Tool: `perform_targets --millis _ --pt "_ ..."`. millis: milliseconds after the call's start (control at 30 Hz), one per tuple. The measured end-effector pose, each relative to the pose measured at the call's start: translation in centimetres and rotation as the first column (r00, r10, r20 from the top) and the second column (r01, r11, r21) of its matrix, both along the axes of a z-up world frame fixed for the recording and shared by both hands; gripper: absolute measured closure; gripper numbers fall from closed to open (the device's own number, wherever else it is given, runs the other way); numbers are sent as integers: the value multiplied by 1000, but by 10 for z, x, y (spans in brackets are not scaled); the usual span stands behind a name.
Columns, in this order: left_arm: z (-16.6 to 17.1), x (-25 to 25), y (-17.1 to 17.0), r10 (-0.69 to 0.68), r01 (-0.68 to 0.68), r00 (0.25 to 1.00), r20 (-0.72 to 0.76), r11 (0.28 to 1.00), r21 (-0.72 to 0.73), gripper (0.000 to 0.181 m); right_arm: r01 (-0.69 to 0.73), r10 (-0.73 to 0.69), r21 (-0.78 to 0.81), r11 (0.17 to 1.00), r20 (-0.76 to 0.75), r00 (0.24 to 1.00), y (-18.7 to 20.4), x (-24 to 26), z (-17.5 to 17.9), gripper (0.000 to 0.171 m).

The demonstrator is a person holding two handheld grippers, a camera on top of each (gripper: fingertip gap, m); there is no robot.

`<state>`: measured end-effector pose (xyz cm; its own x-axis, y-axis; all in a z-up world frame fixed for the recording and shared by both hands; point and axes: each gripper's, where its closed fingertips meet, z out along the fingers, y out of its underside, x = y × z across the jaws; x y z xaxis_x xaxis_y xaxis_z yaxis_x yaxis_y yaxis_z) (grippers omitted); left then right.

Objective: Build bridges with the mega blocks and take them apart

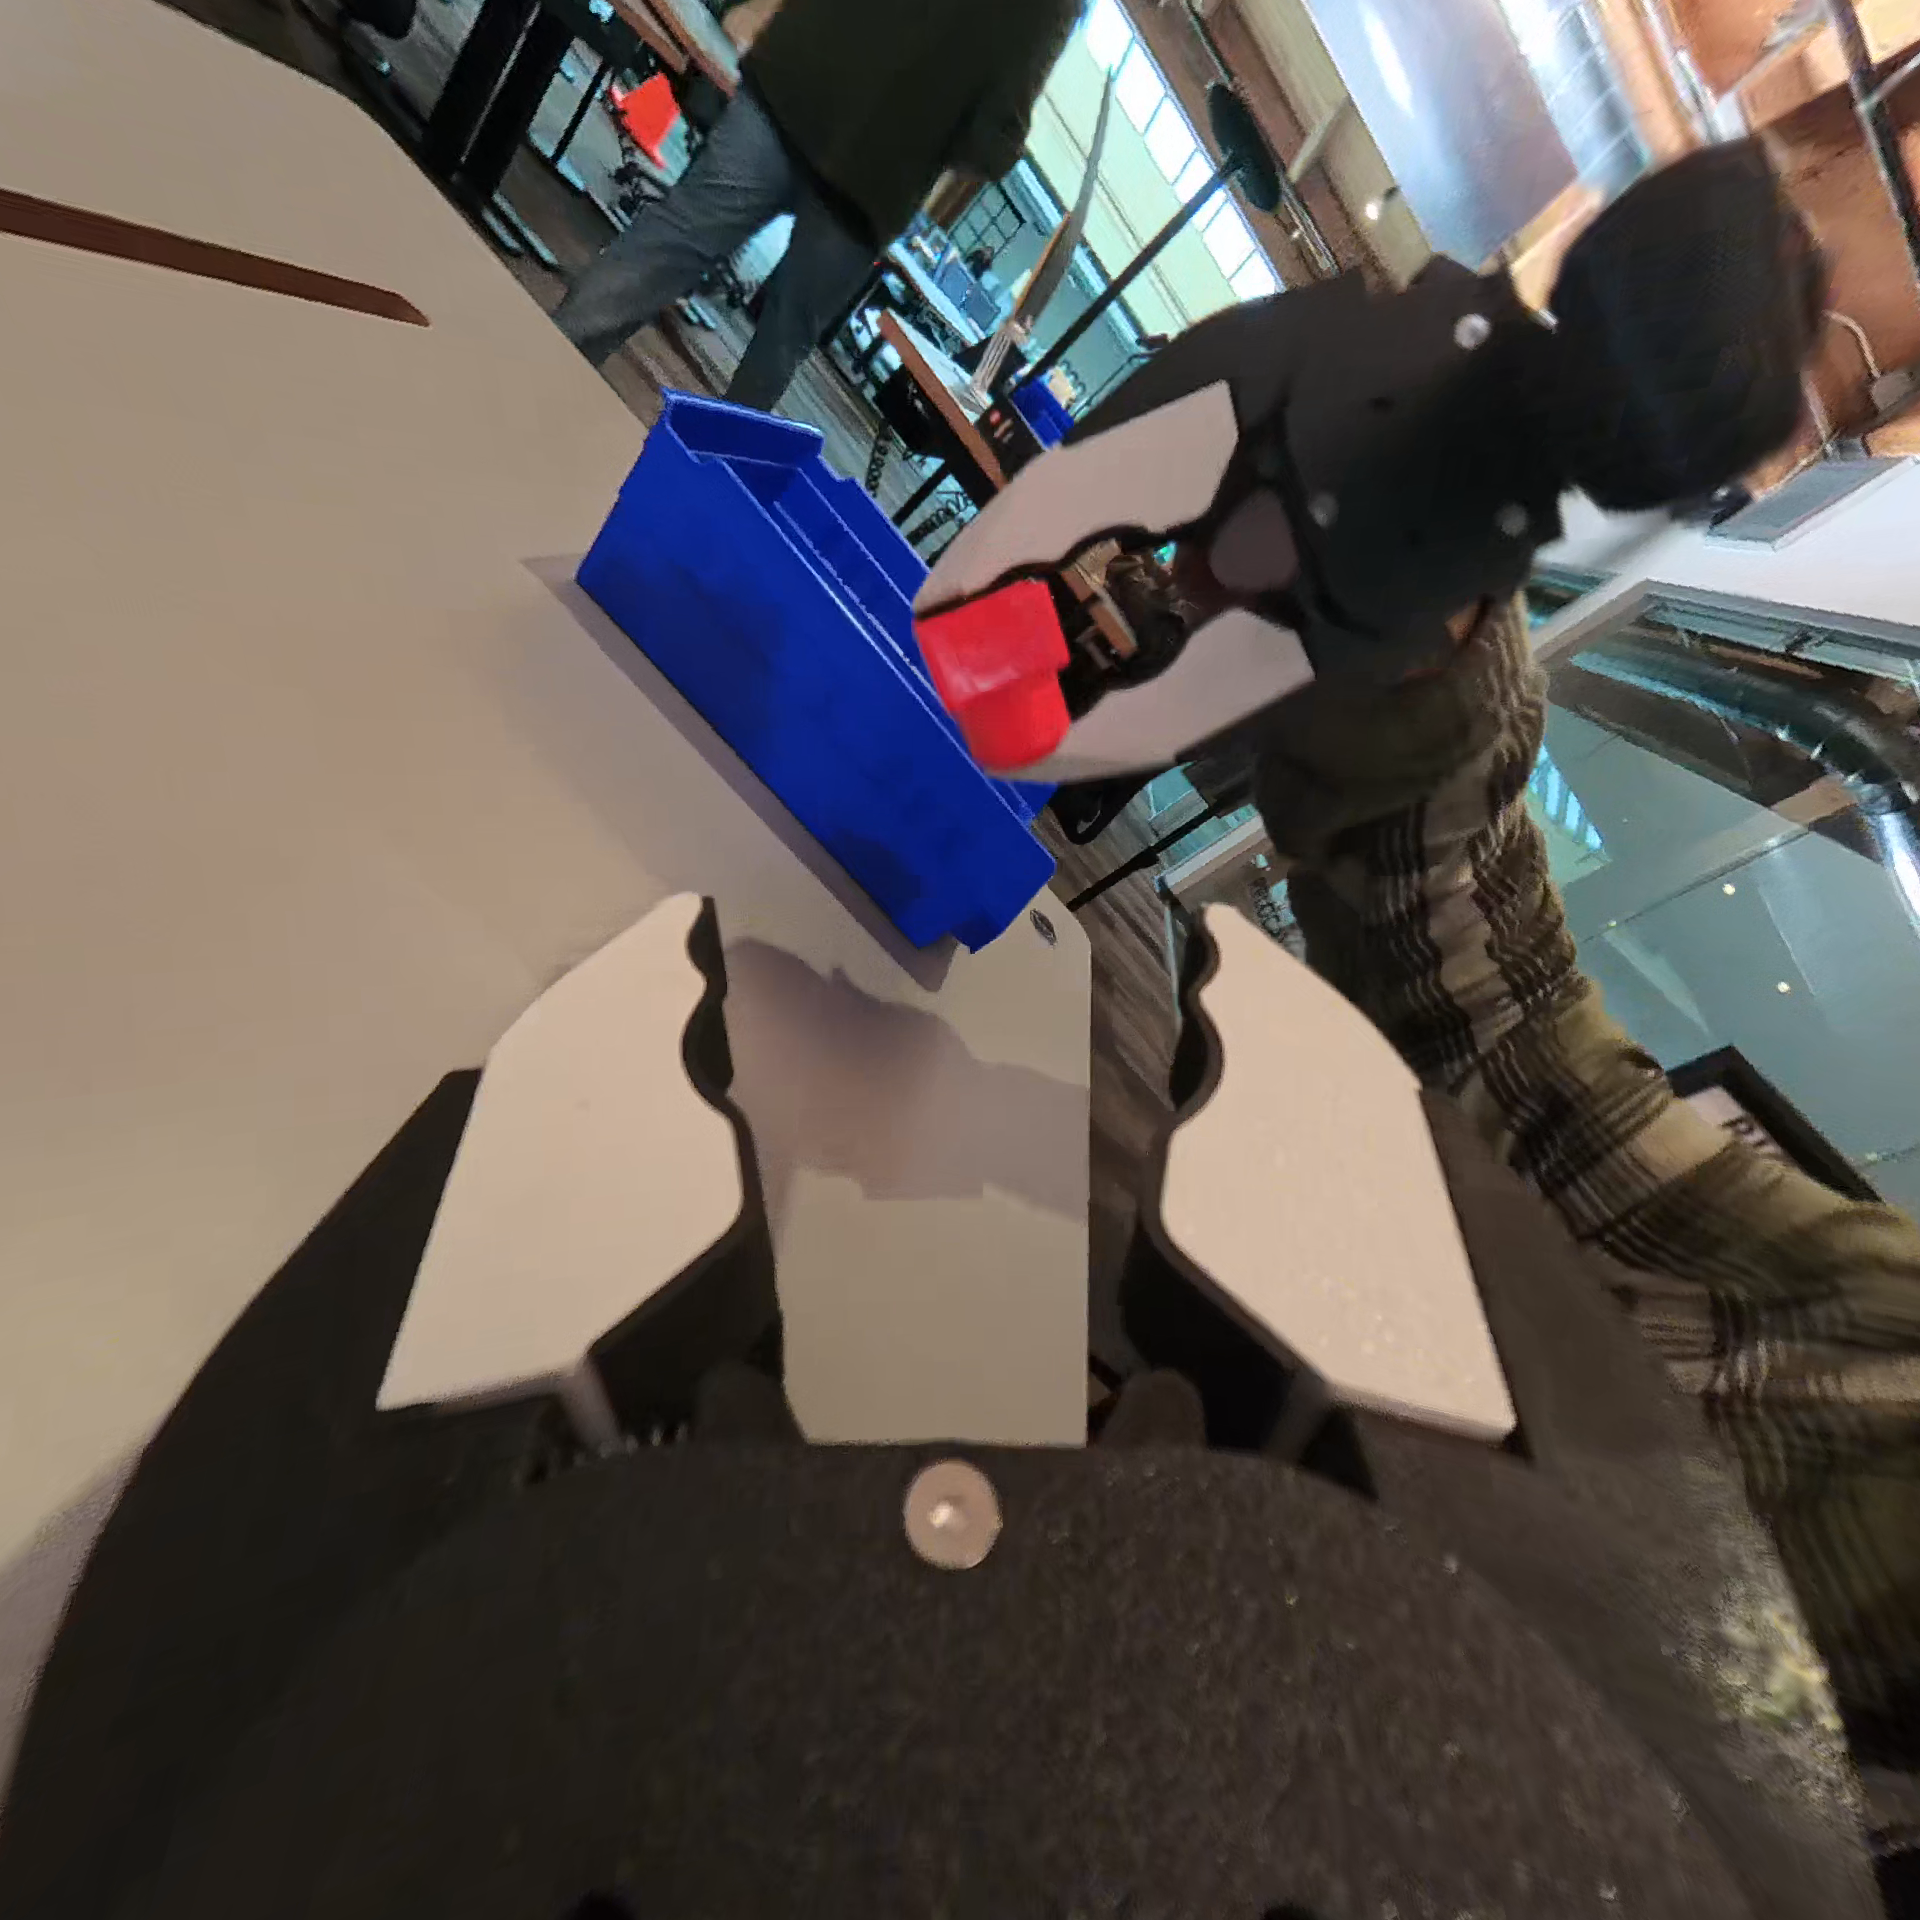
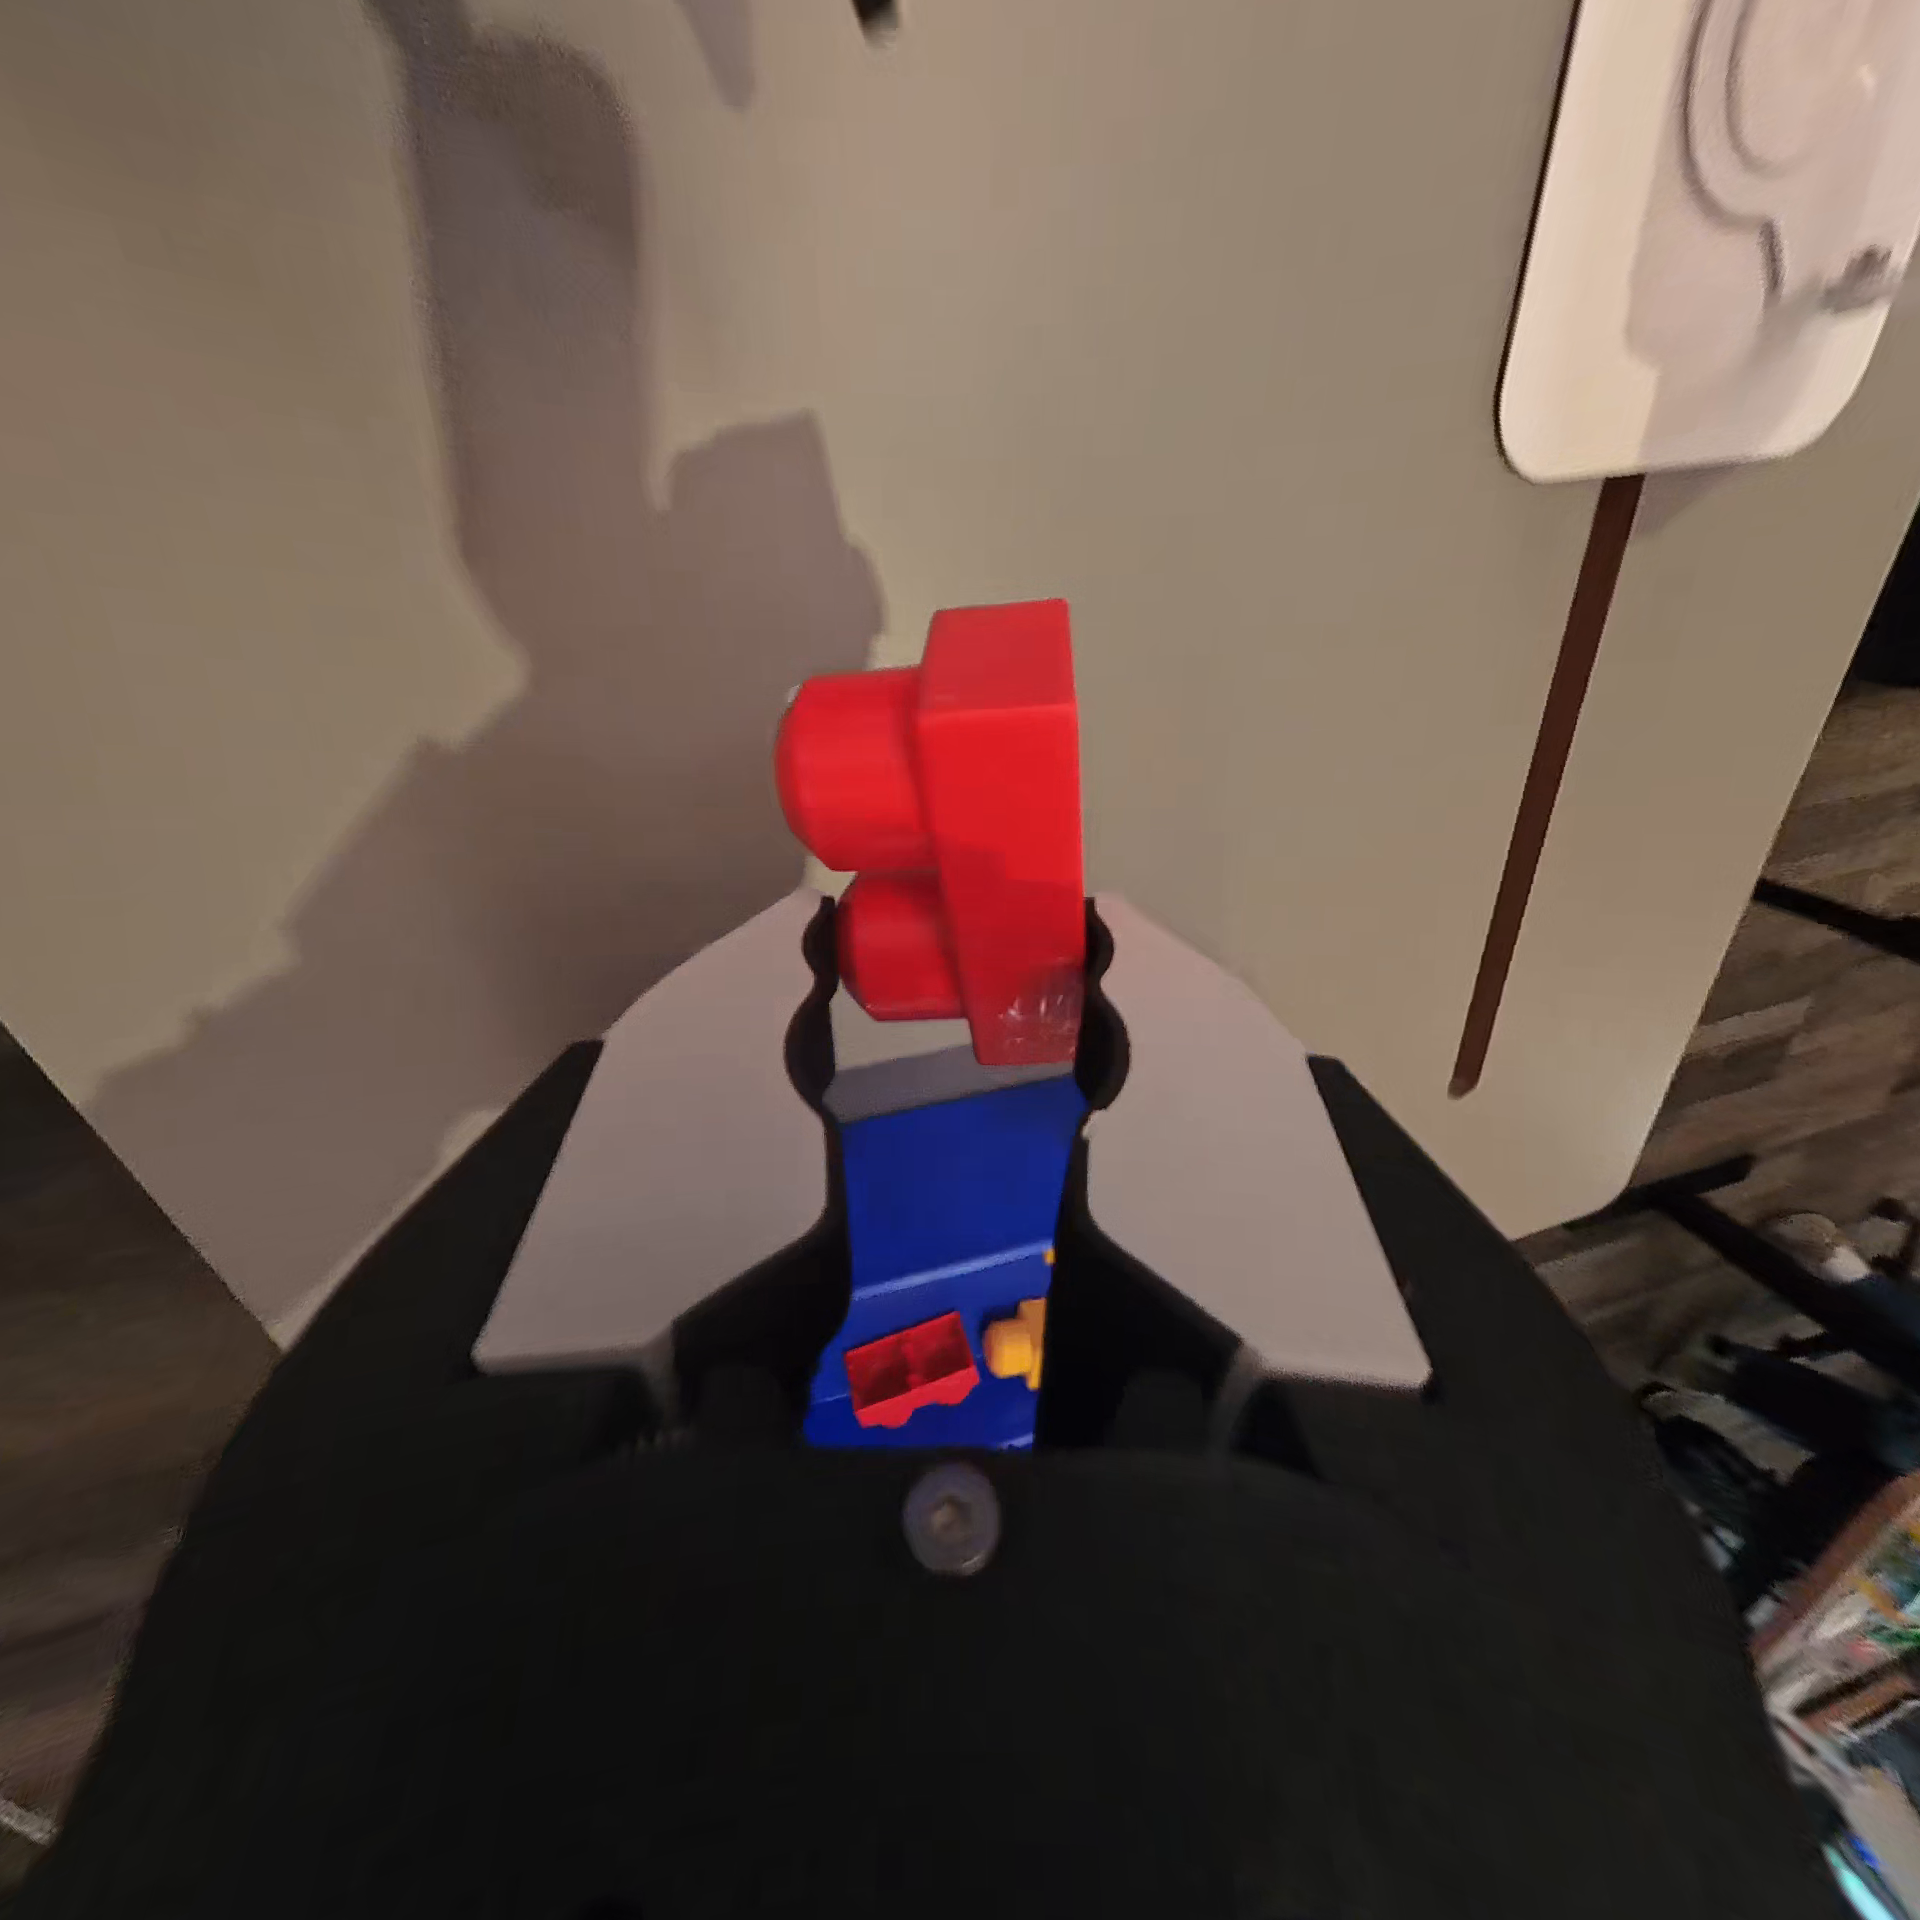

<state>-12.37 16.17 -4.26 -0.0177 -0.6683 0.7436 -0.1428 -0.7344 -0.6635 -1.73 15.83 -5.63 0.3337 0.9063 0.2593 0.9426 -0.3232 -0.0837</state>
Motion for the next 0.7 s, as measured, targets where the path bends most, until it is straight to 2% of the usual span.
perform_targets --millis 167,467,533,600,633,700 --pt "-1 8 15 22 -24 999 -28 997 -75 95 -55 55 -1 999 26 998 13 -42 -2 128" --pt "4 12 23 35 -27 999 39 982 -186 101 -81 82 -27 996 46 996 22 -74 -4 128" --pt "4 13 24 26 -12 998 62 978 -206 110 -94 95 -25 995 39 995 23 -81 -4 128" --pt "8 12 23 6 19 994 111 974 -225 134 -111 112 -21 994 34 993 23 -88 -3 128" --pt "8 11 23 1 25 993 116 973 -230 140 -116 116 -20 993 40 992 23 -89 -3 128" --pt "5 8 23 -8 35 994 111 969 -245 142 -123 124 -19 992 40 992 24 -92 -5 128"
